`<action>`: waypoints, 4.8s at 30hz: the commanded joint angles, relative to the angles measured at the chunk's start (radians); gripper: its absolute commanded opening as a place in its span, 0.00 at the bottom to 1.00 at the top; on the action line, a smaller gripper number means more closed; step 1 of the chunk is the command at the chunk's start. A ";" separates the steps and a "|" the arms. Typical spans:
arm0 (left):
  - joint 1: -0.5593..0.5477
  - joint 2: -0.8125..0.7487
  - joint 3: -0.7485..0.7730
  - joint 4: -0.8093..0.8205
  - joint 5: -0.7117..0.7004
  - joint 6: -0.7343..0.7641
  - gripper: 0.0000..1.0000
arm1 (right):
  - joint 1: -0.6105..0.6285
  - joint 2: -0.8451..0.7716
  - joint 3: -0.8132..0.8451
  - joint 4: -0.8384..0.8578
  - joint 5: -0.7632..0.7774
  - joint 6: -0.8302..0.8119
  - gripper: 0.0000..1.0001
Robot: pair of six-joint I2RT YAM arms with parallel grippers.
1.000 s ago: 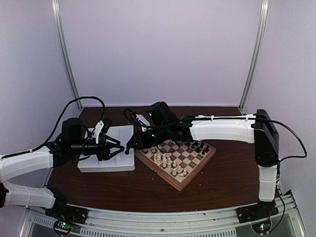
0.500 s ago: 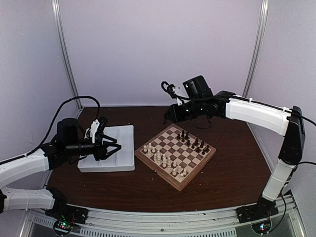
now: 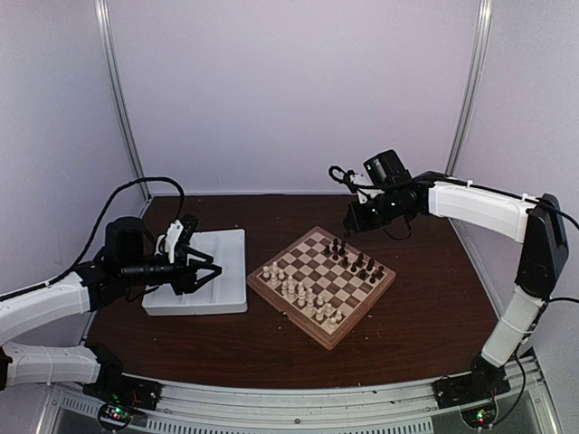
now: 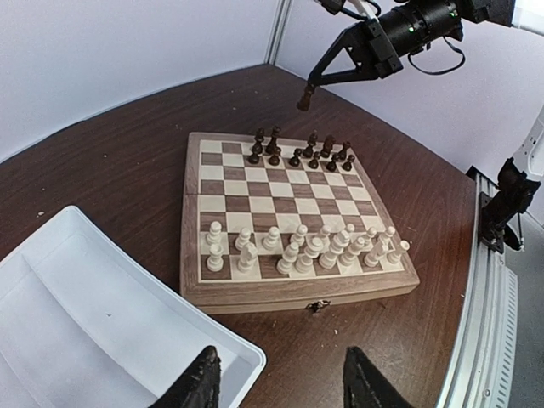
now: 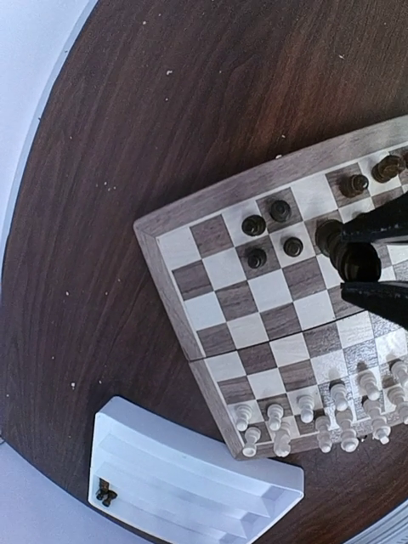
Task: Set up the chess pieces on the board
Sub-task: Place the chess piece on the chessboard.
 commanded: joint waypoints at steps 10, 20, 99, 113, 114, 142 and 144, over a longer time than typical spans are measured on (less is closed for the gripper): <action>-0.002 0.012 0.025 0.016 -0.020 -0.006 0.49 | -0.075 -0.013 -0.068 0.040 -0.020 -0.022 0.03; -0.002 0.028 0.040 0.009 -0.019 -0.007 0.49 | -0.102 0.059 -0.066 0.073 -0.083 -0.015 0.03; -0.002 0.052 0.073 -0.027 -0.047 0.019 0.50 | -0.137 0.201 -0.045 0.083 -0.131 -0.035 0.29; -0.002 0.066 0.082 -0.027 -0.044 0.019 0.50 | -0.137 0.181 -0.048 0.049 -0.133 -0.053 0.19; -0.002 0.067 0.082 -0.027 -0.042 0.018 0.50 | -0.137 0.180 -0.049 0.049 -0.133 -0.055 0.19; -0.002 0.073 0.085 -0.027 -0.037 0.012 0.50 | -0.137 0.148 -0.071 0.038 -0.131 -0.059 0.18; -0.002 0.071 0.085 -0.027 -0.037 0.012 0.50 | -0.137 0.144 -0.071 0.038 -0.131 -0.058 0.18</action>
